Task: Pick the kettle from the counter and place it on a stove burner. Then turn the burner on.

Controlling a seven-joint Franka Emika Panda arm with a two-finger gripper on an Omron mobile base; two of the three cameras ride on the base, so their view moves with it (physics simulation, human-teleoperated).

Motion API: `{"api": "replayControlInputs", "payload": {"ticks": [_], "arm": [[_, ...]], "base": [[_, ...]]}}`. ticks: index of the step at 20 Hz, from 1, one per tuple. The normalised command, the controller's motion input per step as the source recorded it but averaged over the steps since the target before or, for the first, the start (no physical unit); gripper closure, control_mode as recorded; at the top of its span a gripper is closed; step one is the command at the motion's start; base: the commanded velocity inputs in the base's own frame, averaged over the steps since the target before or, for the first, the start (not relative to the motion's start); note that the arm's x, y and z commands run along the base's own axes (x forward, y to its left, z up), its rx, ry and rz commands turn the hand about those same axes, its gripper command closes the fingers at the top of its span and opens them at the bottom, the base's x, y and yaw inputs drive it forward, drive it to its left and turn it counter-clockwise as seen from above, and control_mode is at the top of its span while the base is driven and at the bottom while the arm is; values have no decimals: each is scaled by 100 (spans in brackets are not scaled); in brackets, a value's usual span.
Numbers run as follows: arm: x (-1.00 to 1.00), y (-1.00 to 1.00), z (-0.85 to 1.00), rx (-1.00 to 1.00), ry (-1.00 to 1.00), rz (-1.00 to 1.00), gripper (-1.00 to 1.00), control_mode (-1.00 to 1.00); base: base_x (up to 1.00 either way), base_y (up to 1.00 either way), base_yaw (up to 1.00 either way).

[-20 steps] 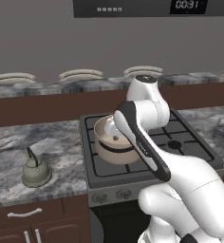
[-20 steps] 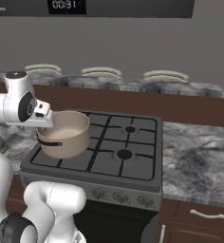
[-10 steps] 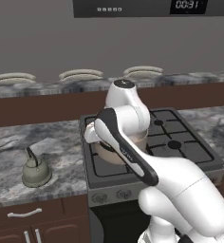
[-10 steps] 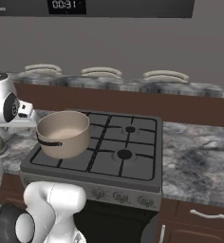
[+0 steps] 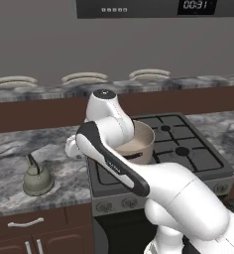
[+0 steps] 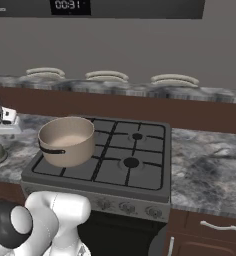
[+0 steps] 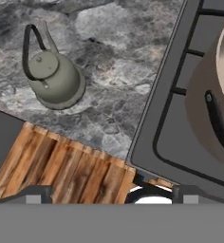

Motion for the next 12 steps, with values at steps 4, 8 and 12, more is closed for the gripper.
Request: {"api": "replayControlInputs", "payload": {"ticks": [4, 8, 12], "arm": [[0, 68, -8, 0, 0, 7, -100, -100], [0, 58, -5, 0, 0, 4, -100, -100], [0, 34, -6, 0, 0, 0, -100, -100]], "base": [[0, 0, 0], [0, 0, 0], [0, 0, 0]]}}
